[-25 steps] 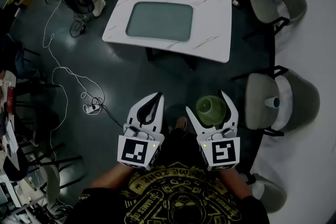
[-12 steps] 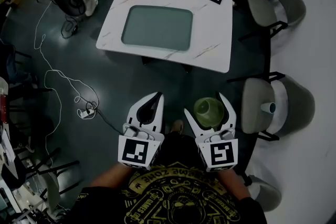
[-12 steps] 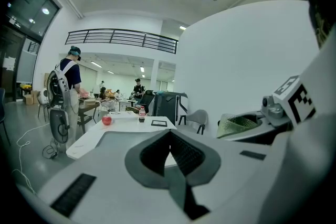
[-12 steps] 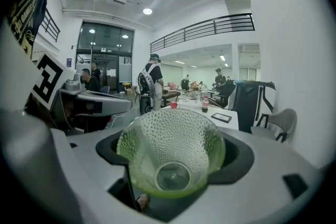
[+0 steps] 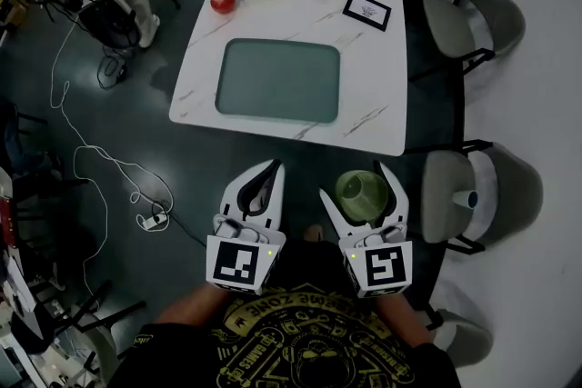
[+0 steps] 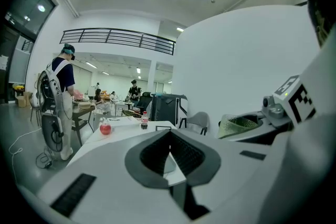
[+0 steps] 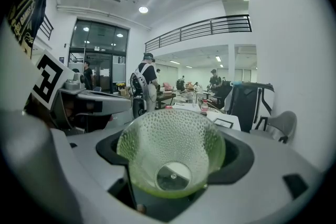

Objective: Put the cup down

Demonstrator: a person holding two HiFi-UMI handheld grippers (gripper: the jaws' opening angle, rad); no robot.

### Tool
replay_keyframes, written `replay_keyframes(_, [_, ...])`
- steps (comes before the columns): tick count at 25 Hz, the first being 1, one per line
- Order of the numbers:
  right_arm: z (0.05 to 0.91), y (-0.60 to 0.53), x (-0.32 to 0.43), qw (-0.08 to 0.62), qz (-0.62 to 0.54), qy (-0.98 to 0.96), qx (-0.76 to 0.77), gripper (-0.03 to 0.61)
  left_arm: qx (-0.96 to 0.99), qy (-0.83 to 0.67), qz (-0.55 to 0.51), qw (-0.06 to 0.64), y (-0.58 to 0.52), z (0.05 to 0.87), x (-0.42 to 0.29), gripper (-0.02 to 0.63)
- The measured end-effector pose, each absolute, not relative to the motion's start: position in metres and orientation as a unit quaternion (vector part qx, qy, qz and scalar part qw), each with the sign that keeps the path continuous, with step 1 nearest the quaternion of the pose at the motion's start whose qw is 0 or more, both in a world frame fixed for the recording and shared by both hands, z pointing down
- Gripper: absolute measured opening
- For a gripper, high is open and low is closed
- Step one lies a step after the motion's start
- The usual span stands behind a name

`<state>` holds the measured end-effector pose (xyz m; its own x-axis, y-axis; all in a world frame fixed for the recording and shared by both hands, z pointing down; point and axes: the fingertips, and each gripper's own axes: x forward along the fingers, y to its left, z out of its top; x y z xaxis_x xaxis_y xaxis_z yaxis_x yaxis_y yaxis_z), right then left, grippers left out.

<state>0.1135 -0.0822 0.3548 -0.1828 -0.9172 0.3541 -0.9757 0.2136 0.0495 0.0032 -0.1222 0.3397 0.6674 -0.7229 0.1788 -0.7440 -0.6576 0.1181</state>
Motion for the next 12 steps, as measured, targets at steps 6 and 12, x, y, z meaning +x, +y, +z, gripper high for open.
replay_keyframes(6, [0.349,-0.117,0.094,0.160,0.088,-0.757,0.628,0.402,0.912,-0.397,0.050,0.087,-0.158,0.335,-0.016,0.009])
replay_keyframes(12, [0.346,-0.144,0.074,0.158,0.076,-0.760,0.626,0.402,0.912,-0.398,0.048,0.086,-0.185,0.336,-0.038,0.009])
